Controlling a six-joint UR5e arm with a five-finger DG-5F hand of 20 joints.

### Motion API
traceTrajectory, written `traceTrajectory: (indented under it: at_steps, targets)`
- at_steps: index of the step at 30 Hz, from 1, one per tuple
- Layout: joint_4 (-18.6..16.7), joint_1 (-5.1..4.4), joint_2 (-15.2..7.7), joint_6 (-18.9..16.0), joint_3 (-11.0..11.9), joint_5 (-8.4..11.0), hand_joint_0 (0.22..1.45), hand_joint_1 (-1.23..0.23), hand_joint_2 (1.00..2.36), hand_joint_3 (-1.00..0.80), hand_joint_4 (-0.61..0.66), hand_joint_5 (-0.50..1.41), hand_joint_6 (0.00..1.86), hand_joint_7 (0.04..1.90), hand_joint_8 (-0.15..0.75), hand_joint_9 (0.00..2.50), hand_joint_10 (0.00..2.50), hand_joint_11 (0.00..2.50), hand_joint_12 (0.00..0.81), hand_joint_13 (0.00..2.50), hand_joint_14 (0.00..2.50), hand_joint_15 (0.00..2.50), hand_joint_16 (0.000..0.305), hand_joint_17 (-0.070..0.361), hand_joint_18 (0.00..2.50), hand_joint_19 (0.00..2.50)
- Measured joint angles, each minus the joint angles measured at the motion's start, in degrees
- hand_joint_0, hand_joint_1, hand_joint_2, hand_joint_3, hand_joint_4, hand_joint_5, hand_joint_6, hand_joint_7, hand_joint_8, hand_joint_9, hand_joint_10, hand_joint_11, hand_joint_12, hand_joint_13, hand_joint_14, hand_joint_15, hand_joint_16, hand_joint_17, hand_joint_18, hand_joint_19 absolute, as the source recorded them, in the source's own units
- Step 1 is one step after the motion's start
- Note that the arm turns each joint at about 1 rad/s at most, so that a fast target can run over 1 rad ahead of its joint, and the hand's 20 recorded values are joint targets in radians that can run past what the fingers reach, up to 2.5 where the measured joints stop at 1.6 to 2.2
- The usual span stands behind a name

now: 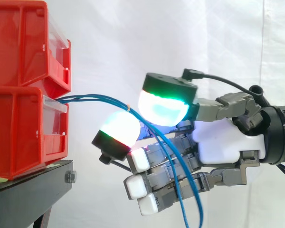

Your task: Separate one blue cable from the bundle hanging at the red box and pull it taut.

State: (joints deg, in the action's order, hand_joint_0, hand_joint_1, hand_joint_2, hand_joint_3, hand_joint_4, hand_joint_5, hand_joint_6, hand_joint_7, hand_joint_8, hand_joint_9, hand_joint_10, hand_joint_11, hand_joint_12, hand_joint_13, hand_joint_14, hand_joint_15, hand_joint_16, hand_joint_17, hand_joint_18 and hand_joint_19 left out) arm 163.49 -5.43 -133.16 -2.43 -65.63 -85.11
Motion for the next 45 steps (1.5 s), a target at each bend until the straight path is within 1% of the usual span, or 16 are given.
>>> traceTrajectory:
  at_steps: [2, 4, 5, 7, 9, 14, 21, 25, 30, 33, 34, 35, 37, 41, 44, 45]
  targets:
    - [0.0, -0.17, 0.0, 0.0, 0.0, 0.33, 0.61, -0.82, 1.00, -0.50, 0.08, -0.16, 0.58, 1.27, 0.260, 0.84, 0.02, 0.77, 0.302, 0.82, 0.02, 0.57, 0.033, 0.073, 0.62, 0.50]
    - [0.0, -0.34, 0.0, -0.1, 0.0, 0.57, 0.60, -0.79, 1.00, -0.50, 0.11, -0.16, 0.66, 1.16, 0.269, 0.89, 0.03, 0.79, 0.300, 0.86, 0.02, 0.57, 0.033, 0.073, 0.66, 0.50]
    - [0.0, -0.42, 0.0, -0.1, 0.0, 0.67, 0.59, -0.72, 1.00, -0.50, 0.12, -0.16, 0.67, 1.15, 0.280, 0.92, 0.02, 0.80, 0.300, 0.87, 0.02, 0.57, 0.033, 0.074, 0.68, 0.52]
    - [0.0, -0.53, 0.0, -0.2, 0.0, 0.75, 0.59, -0.67, 1.00, -0.50, 0.12, -0.16, 0.67, 1.15, 0.280, 0.93, 0.03, 0.81, 0.306, 0.89, 0.02, 0.58, 0.033, 0.074, 0.69, 0.52]
    - [0.0, -0.60, 0.0, -0.2, 0.0, 0.79, 0.59, -0.54, 1.00, -0.50, 0.12, -0.15, 0.66, 1.16, 0.284, 0.95, 0.03, 0.80, 0.307, 0.91, 0.02, 0.59, 0.033, 0.073, 0.71, 0.54]
    - [0.0, -0.69, 0.0, -0.2, 0.0, 0.86, 0.62, -0.48, 1.00, -0.44, 0.10, -0.15, 0.65, 1.18, 0.287, 0.97, 0.03, 0.79, 0.307, 0.92, 0.02, 0.59, 0.033, 0.073, 0.72, 0.55]
    - [-0.1, -0.72, 0.0, -0.2, 0.0, 0.93, 0.61, -0.59, 1.01, -0.38, 0.10, -0.15, 0.66, 1.22, 0.293, 0.96, 0.03, 0.82, 0.318, 0.93, 0.02, 0.60, 0.034, 0.077, 0.72, 0.55]
    - [-0.2, -0.72, 0.0, -0.2, 0.0, 1.10, 0.61, -0.68, 1.01, -0.39, 0.12, -0.18, 0.74, 1.13, 0.295, 0.95, 0.03, 0.83, 0.322, 0.93, 0.02, 0.60, 0.035, 0.078, 0.73, 0.54]
    - [-0.2, -0.71, 0.0, -0.2, 0.0, 1.17, 0.64, -0.80, 1.02, -0.26, 0.12, -0.22, 0.85, 1.07, 0.278, 0.91, 0.03, 0.92, 0.325, 0.90, 0.02, 0.63, 0.036, 0.080, 0.72, 0.57]
    - [-0.2, -0.72, 0.0, -0.2, 0.0, 1.17, 0.62, -0.83, 1.01, -0.39, 0.12, -0.22, 0.86, 1.06, 0.280, 0.90, 0.03, 0.93, 0.328, 0.89, 0.02, 0.64, 0.037, 0.082, 0.72, 0.57]
    - [-0.2, -0.72, 0.0, -0.2, 0.0, 1.18, 0.59, -0.80, 1.00, -0.48, 0.13, -0.22, 0.86, 1.04, 0.281, 0.91, 0.03, 0.92, 0.327, 0.90, 0.02, 0.63, 0.037, 0.083, 0.74, 0.57]
    - [-0.2, -0.72, 0.0, -0.2, 0.0, 1.20, 0.57, -0.77, 1.00, -0.50, 0.13, -0.22, 0.86, 1.03, 0.281, 0.93, 0.03, 0.93, 0.329, 0.91, 0.02, 0.63, 0.038, 0.085, 0.75, 0.57]
    - [-0.1, -0.72, 0.0, -0.2, 0.0, 1.22, 0.53, -0.62, 1.00, -0.50, 0.15, -0.20, 0.86, 1.03, 0.294, 0.99, 0.03, 0.93, 0.336, 0.94, 0.02, 0.64, 0.040, 0.089, 0.80, 0.57]
    - [-0.1, -0.72, 0.0, -0.1, 0.0, 1.25, 0.56, -0.43, 1.00, -0.50, 0.14, -0.19, 0.85, 1.02, 0.299, 1.02, 0.03, 0.92, 0.334, 0.95, 0.02, 0.63, 0.039, 0.087, 0.81, 0.59]
    - [-0.1, -0.77, 0.0, -0.1, 0.0, 1.30, 0.59, -0.42, 1.00, -0.49, 0.13, -0.19, 0.84, 1.04, 0.294, 1.02, 0.03, 0.91, 0.334, 0.96, 0.02, 0.65, 0.038, 0.086, 0.80, 0.60]
    - [-0.1, -0.79, 0.0, -0.1, 0.0, 1.34, 0.61, -0.47, 1.01, -0.42, 0.12, -0.19, 0.84, 1.04, 0.293, 1.02, 0.03, 0.93, 0.335, 0.96, 0.02, 0.64, 0.038, 0.086, 0.80, 0.60]
